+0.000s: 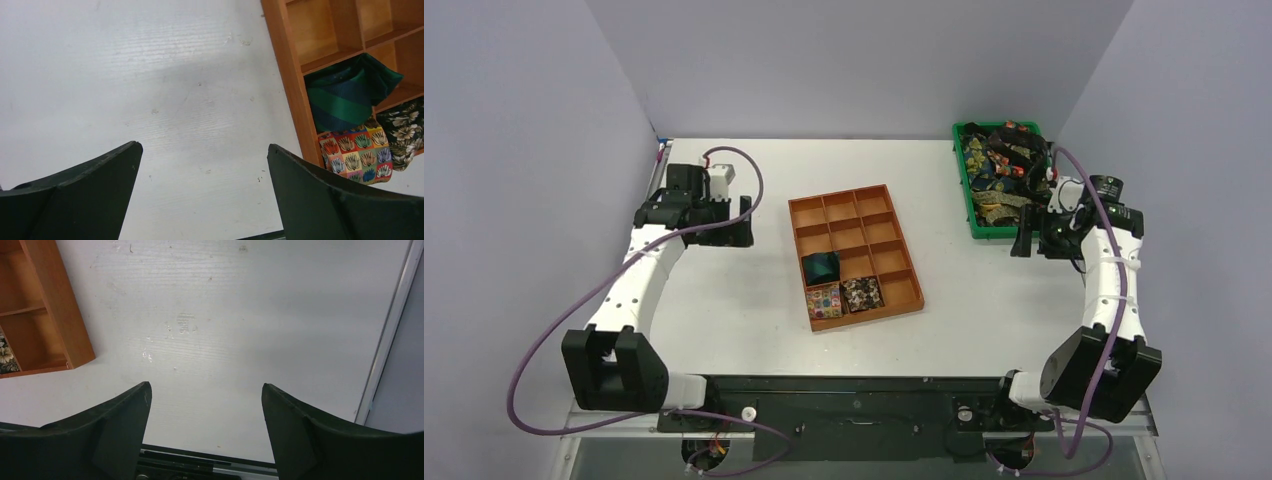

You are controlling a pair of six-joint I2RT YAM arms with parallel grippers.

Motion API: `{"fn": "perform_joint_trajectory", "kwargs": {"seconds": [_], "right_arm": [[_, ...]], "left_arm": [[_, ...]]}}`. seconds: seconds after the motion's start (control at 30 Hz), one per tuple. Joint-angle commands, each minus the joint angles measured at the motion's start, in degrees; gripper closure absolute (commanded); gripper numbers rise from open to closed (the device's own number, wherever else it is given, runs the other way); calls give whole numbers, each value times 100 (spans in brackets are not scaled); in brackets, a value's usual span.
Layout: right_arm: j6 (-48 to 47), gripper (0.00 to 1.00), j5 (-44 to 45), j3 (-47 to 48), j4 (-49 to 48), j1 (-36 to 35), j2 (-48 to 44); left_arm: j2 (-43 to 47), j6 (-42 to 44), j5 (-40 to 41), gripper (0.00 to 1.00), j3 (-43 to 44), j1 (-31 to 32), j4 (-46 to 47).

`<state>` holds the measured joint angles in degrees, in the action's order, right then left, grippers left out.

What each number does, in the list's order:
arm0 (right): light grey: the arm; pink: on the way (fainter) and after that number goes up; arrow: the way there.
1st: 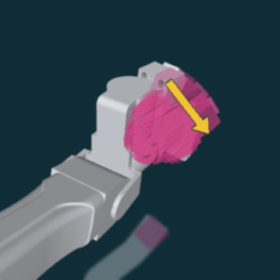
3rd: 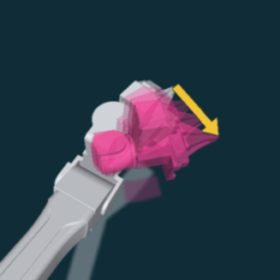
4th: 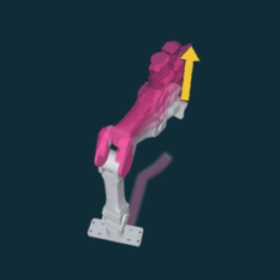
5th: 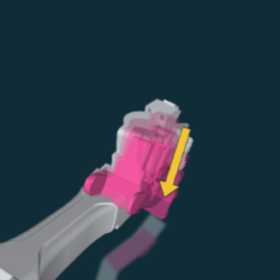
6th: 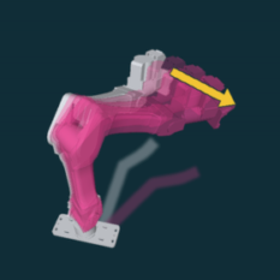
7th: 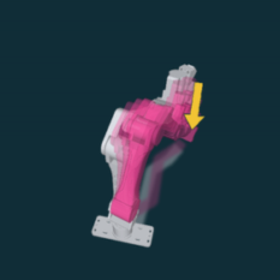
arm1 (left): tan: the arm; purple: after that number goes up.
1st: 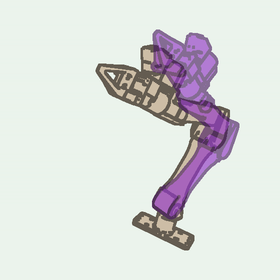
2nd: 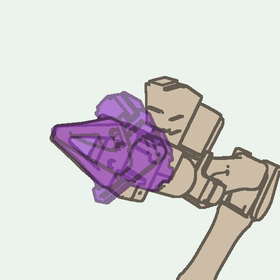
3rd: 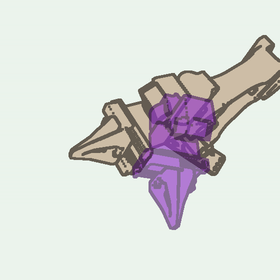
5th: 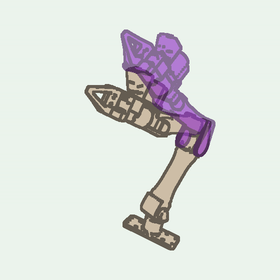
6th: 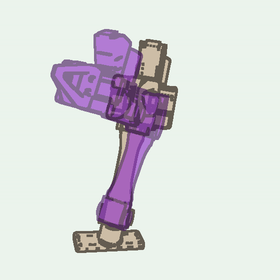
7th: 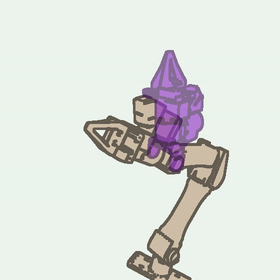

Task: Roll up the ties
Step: Move the storage box to the center of the board.

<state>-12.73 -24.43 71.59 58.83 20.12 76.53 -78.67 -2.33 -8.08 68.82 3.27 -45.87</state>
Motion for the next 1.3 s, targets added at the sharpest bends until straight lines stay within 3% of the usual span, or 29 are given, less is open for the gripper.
{"fn": "perform_joint_trajectory", "kwargs": {"seconds": [0.0, 0.13, 0.3, 0.43, 0.5, 0.7, 0.9, 1.27], "right_arm": [[-130, 24, 242, 519, -54, -96, 120], [-140, 24, 229, 786, 27, -172, 292], [-177, 23, 266, 799, 45, -256, 362], [-199, 23, 307, 756, 49, -313, 340], [-225, 23, 315, 721, 66, -338, 299], [-303, 23, 423, 544, 92, -351, 136], [-385, 23, 456, 350, 145, -353, -55], [-497, 23, 474, 456, 76, -351, 119]], "left_arm": [[214, 780, -416, 3, 577, 397, 130], [355, 1642, -437, 3, 573, 1680, 78], [183, 2778, -1842, 3, 574, 3328, -608], [-462, 3082, -2462, 3, 636, 4995, -1091], [-798, 3237, -2675, 3, 577, 5296, -1136], [-1943, 3632, -2625, 0, 622, 5528, -1154], [-2108, 3025, -1472, 0, 58, 5536, 314], [-2370, 3275, 438, 0, 13, 4260, 1936]]}}
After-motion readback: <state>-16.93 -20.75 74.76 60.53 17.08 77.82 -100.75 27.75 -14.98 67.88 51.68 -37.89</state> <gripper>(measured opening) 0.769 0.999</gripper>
